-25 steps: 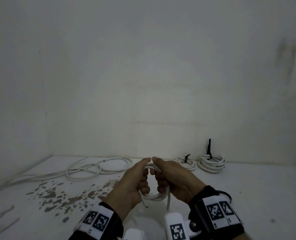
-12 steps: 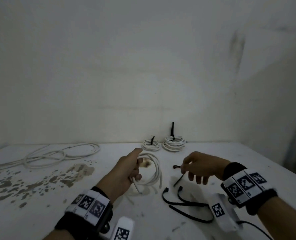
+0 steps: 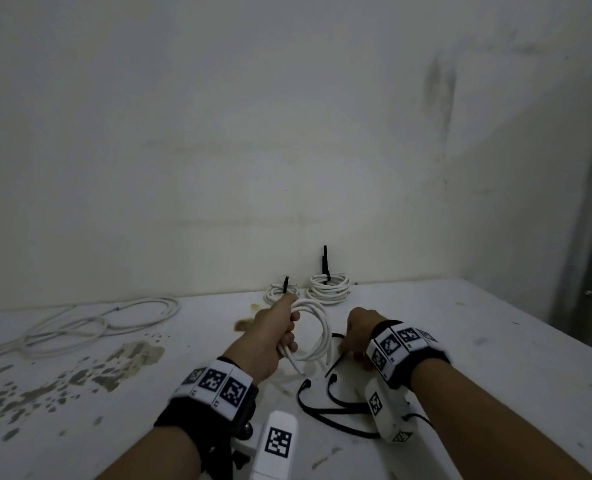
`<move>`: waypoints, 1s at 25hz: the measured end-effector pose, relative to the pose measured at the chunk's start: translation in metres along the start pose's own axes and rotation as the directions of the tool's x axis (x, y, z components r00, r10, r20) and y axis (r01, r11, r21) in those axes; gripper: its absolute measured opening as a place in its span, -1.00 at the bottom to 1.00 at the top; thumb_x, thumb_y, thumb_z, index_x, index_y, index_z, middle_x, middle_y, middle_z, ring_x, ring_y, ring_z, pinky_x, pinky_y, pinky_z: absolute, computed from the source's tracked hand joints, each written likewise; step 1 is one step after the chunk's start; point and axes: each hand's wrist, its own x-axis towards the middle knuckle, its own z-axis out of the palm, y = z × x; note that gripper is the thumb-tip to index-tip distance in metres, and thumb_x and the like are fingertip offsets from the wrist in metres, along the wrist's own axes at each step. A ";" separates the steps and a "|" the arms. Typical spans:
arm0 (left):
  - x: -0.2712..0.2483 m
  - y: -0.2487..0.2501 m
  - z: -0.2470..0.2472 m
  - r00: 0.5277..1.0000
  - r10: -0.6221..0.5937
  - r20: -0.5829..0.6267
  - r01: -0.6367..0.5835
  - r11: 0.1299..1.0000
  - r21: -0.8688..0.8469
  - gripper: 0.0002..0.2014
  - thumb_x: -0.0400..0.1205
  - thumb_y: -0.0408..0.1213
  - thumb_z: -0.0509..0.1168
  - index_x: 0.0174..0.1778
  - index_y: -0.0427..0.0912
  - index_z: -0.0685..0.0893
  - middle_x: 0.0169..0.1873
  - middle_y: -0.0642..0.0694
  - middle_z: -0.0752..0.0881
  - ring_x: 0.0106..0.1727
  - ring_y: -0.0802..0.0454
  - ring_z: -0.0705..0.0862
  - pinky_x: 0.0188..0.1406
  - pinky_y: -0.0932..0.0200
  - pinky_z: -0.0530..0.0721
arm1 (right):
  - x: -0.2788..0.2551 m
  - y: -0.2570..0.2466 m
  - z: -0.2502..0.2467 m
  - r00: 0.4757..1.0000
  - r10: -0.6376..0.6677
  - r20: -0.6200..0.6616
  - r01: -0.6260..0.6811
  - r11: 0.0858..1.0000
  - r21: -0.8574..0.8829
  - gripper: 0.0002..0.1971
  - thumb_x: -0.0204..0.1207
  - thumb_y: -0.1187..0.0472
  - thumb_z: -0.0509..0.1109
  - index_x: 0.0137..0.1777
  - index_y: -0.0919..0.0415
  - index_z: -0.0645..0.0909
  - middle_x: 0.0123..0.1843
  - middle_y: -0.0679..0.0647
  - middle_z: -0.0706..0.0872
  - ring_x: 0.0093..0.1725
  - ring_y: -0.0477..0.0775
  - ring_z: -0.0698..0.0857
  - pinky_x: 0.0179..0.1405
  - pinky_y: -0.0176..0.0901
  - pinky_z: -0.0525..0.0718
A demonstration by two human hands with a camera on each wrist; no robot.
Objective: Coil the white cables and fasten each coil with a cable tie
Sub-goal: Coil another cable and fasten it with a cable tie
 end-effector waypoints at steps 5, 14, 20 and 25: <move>0.006 0.003 0.000 1.000 -0.010 -0.010 0.010 1.000 -0.013 -0.58 0.69 0.04 0.28 -0.35 -0.20 0.52 -0.72 0.04 0.32 -0.70 0.10 0.25 -0.54 0.20 0.40 | 0.002 0.015 -0.002 0.994 0.089 -0.066 -0.062 0.940 0.336 -0.78 0.53 0.19 0.43 -0.04 0.36 0.53 0.02 0.29 0.77 -0.11 0.28 0.83 -0.17 0.07 0.83; 0.007 -0.001 0.006 0.998 -0.006 -0.058 0.001 0.996 -0.084 -0.58 0.70 0.02 0.27 -0.36 -0.22 0.53 -0.72 0.02 0.34 -0.61 0.06 0.26 -0.48 0.19 0.39 | -0.064 -0.017 -0.041 0.971 0.015 -0.238 0.230 0.206 0.951 -0.93 0.56 0.47 0.33 -0.15 0.38 0.54 -0.23 0.37 0.68 -0.42 0.23 0.73 -0.41 -0.11 0.79; 0.009 0.006 -0.018 0.993 0.062 -0.101 -0.084 0.969 -0.231 -0.65 0.67 -0.10 0.23 -0.41 -0.17 0.49 -0.71 0.03 0.29 -0.68 0.09 0.24 -0.50 0.18 0.40 | -0.083 -0.044 -0.026 0.964 -0.142 -0.225 0.236 0.070 0.969 -0.80 0.53 0.52 0.44 -0.19 0.31 0.51 -0.17 0.36 0.76 -0.24 0.25 0.80 -0.19 -0.11 0.86; 0.005 0.012 -0.049 0.996 0.076 -0.041 -0.084 0.960 -0.266 -0.63 0.67 -0.14 0.19 -0.48 -0.12 0.39 -0.69 0.03 0.19 -0.68 0.10 0.17 -0.55 0.19 0.37 | -0.083 -0.070 -0.013 0.933 -0.185 -0.309 0.314 -0.003 0.949 -0.82 0.51 0.53 0.48 -0.03 0.34 0.55 -0.19 0.35 0.74 -0.24 0.19 0.79 -0.07 -0.05 0.85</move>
